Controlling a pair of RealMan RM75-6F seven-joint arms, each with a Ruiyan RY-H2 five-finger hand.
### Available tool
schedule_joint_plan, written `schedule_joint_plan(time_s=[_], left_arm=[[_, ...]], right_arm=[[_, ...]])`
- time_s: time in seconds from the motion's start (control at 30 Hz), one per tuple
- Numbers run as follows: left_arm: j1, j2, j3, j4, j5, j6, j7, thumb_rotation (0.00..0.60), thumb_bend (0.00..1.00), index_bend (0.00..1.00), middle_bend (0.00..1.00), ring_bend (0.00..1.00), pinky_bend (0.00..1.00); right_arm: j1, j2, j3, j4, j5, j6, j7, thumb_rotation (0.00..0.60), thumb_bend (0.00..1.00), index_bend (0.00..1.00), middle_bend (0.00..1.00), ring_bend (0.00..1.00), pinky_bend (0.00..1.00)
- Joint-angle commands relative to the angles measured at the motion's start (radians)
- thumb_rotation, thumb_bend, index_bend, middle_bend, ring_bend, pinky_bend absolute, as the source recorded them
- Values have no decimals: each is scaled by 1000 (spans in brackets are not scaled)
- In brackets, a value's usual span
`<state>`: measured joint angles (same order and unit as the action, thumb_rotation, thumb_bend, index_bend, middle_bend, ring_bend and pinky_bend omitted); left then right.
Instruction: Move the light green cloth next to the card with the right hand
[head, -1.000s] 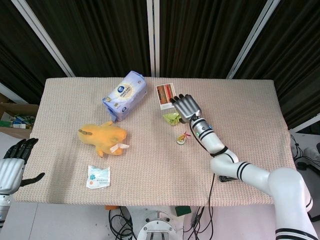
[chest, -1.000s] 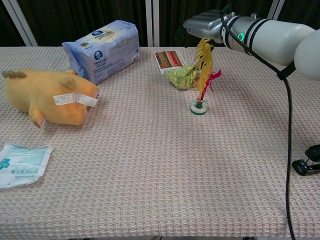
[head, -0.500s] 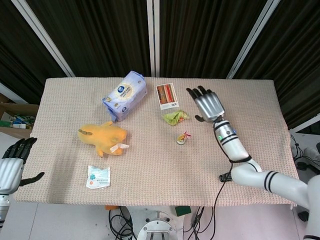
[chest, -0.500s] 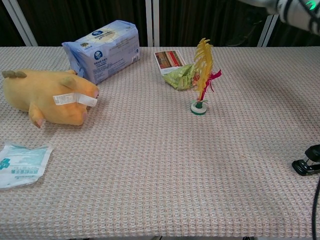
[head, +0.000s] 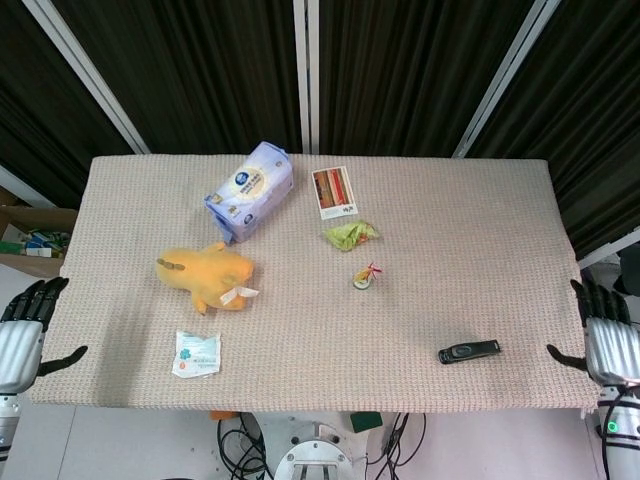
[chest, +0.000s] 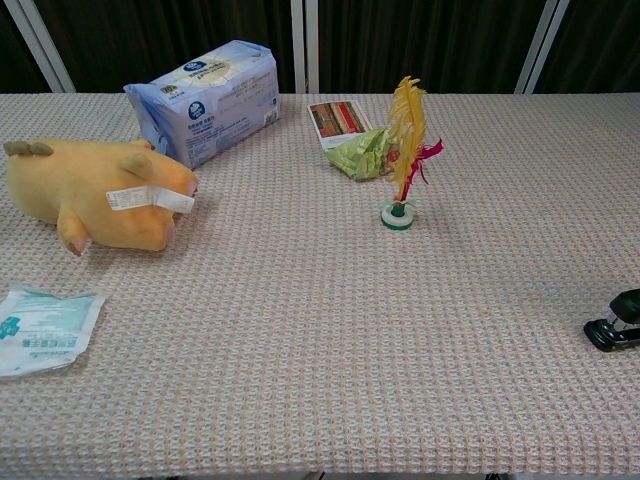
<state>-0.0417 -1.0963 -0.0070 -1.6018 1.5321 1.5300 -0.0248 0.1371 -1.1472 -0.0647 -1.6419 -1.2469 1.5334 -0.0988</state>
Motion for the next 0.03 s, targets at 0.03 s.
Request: schedule_joint_plan(time_s=[0.03], left_arm=[[-1, -2, 2, 3, 3, -3, 3, 578, 92, 73, 99, 51, 152]], right_arm=[[-111, -101, -50, 132, -97, 134, 68, 600, 127, 0, 0, 0, 0]])
